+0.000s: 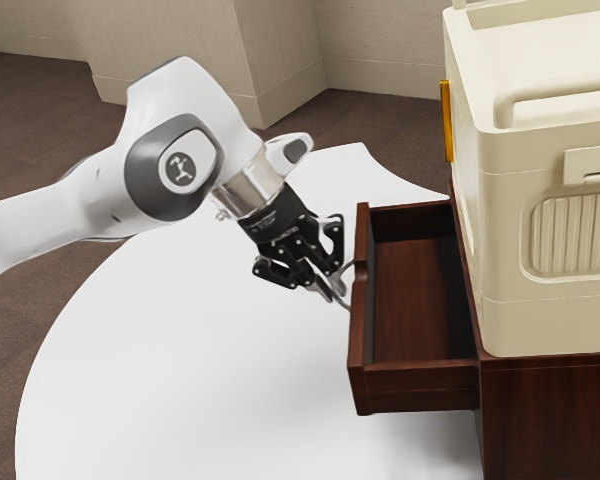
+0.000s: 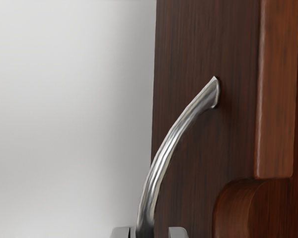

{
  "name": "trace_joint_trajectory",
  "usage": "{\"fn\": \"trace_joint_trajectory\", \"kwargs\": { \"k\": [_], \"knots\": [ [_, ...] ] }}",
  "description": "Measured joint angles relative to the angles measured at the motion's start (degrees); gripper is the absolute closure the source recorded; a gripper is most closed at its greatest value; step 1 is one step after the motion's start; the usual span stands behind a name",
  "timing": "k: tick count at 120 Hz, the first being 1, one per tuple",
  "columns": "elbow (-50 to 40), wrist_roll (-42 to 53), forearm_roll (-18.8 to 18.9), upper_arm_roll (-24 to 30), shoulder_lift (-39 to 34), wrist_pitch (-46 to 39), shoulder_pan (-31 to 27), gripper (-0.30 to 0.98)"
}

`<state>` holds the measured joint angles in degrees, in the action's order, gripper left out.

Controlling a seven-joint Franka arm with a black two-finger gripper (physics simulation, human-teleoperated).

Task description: Pull the drawer handle with one arm to open the drawer

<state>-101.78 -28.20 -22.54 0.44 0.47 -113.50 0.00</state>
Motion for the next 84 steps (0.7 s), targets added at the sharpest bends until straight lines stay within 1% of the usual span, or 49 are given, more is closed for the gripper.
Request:
{"fn": "trace_joint_trajectory", "kwargs": {
  "k": [49,84],
  "knots": [
    [0.0,0.4,0.1,-2.1,0.2,0.3,2.0,0.67],
    [0.0,0.8,0.1,-2.6,0.3,0.3,2.5,0.67]
  ]
}}
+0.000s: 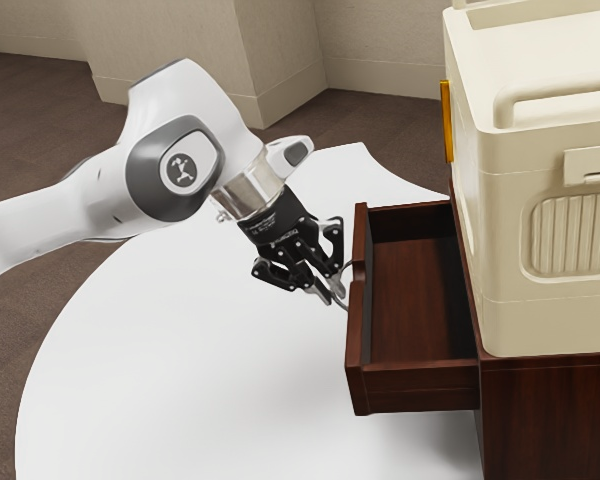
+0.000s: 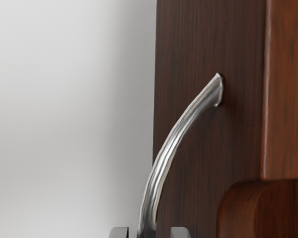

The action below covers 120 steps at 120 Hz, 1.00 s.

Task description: Pull the drawer handle with one arm to open the drawer

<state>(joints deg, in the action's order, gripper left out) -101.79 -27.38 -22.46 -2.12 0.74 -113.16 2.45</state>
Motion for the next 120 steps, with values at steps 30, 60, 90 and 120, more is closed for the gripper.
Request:
{"fn": "trace_joint_trajectory", "kwargs": {
  "k": [30,60,90,120],
  "knots": [
    [0.0,0.4,0.0,-1.2,0.0,0.0,1.1,0.67],
    [-0.4,0.6,0.0,-2.1,-0.3,0.1,1.7,0.66],
    [-0.4,0.9,0.0,-2.8,-1.4,0.7,2.1,0.66],
    [2.4,1.0,4.7,-5.9,-12.7,5.1,-2.8,0.3]
  ]
}}
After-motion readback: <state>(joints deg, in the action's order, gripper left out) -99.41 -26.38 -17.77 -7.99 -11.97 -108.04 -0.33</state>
